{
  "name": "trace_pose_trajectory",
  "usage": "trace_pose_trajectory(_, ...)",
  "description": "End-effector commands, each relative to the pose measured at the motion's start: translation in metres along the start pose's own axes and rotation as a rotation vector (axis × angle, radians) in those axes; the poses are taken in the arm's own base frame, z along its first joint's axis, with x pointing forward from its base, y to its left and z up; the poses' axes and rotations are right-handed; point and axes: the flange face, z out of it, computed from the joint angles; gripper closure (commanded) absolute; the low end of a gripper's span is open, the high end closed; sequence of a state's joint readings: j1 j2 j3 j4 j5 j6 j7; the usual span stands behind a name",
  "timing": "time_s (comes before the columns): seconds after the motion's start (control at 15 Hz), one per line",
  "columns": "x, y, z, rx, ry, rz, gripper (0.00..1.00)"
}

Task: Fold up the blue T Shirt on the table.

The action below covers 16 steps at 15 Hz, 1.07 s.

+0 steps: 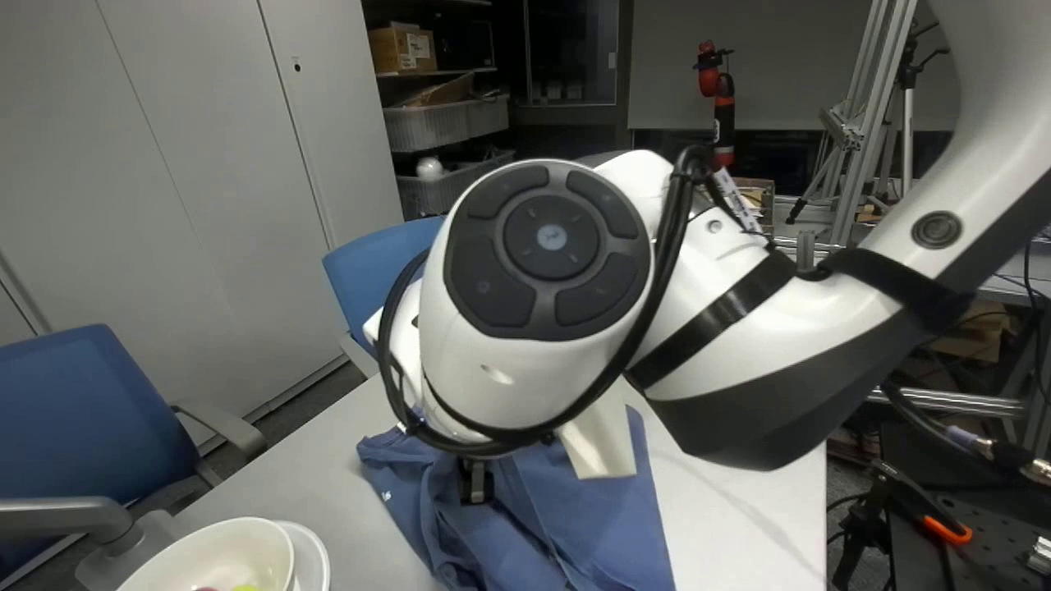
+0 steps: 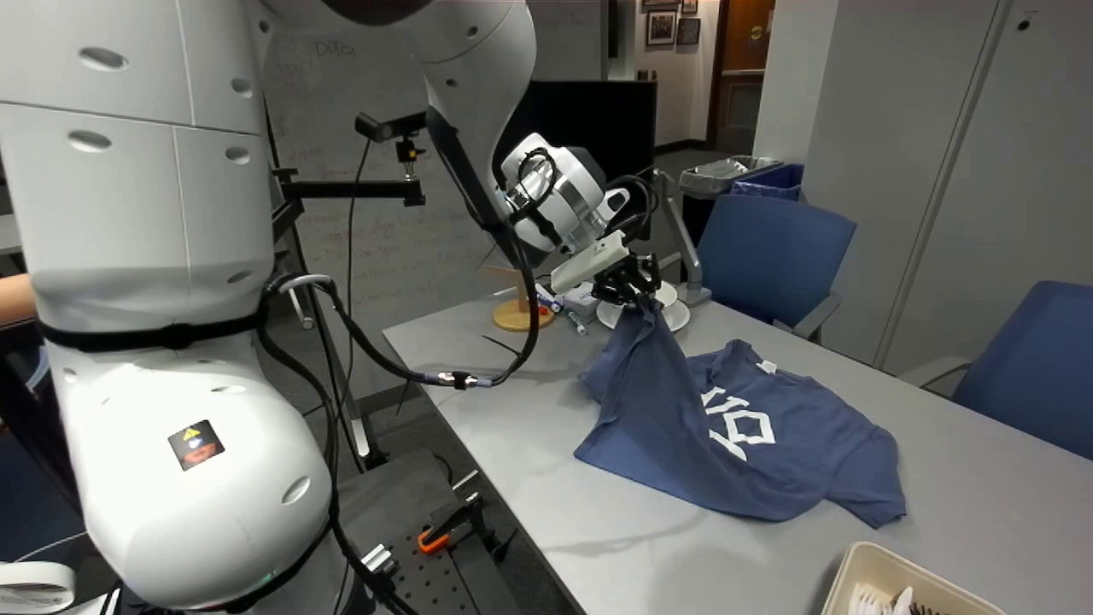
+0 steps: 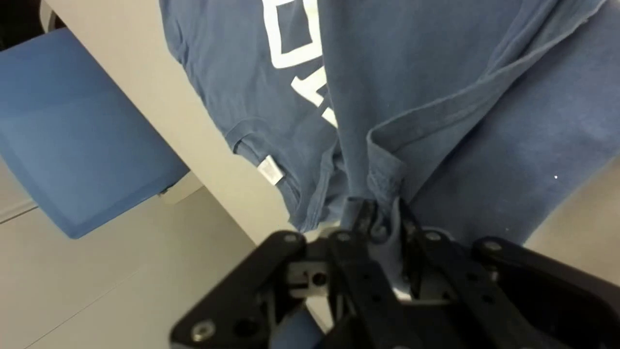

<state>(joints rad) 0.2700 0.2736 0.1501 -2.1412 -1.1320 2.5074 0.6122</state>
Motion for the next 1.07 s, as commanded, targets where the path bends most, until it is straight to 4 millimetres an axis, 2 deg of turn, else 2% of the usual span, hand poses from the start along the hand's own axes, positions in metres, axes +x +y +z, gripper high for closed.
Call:
trace_pose_trajectory(0.0, 0.016, 0.002, 0.003, -0.061, 0.12, 0.06, 0.97)
trace_pose_trajectory(0.27, 0.022, -0.002, 0.007, -0.085, 0.223, 0.107, 0.97)
trace_pose_trajectory(0.6, 0.018, -0.014, 0.016, -0.034, 0.222, 0.201, 0.97)
trace_pose_trajectory(0.67, 0.017, -0.017, 0.018, -0.022, 0.212, 0.216, 0.63)
trace_pose_trajectory(0.73, 0.017, -0.018, 0.019, -0.017, 0.214, 0.23, 0.62)
trace_pose_trajectory(0.8, 0.016, -0.02, 0.02, -0.011, 0.214, 0.242, 0.56)
trace_pose_trajectory(1.0, 0.016, -0.025, 0.022, 0.026, 0.213, 0.274, 0.32)
